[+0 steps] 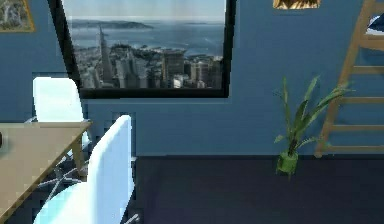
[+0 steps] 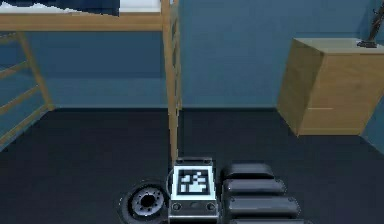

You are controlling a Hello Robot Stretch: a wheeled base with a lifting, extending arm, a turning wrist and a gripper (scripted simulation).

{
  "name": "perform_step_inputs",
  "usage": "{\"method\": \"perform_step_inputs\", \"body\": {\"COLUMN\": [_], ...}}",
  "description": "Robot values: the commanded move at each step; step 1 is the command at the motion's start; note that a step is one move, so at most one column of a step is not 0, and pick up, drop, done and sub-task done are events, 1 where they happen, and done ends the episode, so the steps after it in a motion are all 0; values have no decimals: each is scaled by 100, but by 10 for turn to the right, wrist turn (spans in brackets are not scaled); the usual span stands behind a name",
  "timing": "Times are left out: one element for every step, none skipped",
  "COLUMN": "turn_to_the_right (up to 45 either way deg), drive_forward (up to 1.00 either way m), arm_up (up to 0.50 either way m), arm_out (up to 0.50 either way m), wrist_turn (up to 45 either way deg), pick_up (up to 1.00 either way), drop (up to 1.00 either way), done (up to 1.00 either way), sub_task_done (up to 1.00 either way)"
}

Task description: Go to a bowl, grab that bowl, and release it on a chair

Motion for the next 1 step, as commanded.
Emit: {"method": "perform_step_inputs", "body": {"turn_to_the_right": [450], "drive_forward": [0], "arm_up": [0], "arm_out": [0], "wrist_turn": [0], "pick_up": [0], "drop": [0], "done": [0], "sub_task_done": [0]}}
